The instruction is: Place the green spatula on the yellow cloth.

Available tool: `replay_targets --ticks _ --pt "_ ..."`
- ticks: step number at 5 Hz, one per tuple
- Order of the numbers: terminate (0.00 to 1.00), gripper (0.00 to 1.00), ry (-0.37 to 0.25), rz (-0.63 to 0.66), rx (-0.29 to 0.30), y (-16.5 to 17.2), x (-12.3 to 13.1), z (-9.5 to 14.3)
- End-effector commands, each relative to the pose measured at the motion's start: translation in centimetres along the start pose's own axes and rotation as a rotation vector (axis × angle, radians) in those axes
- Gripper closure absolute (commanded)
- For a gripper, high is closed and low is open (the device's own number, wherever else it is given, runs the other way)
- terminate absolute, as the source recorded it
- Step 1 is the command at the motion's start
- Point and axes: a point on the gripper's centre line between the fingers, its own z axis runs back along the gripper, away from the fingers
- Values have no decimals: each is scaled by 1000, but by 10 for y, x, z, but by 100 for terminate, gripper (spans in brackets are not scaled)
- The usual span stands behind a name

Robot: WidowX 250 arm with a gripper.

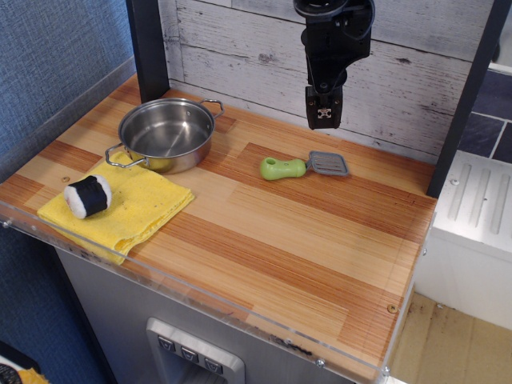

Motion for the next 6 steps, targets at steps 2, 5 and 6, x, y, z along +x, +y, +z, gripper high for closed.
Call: replay_targets --ticks 2,5,6 --pt "0 0 26 25 -8 -2 -10 -8" --pt "0 0 106 67 -44 -11 -37 -27" --pt "0 0 141 78 -45 -13 -46 -35"
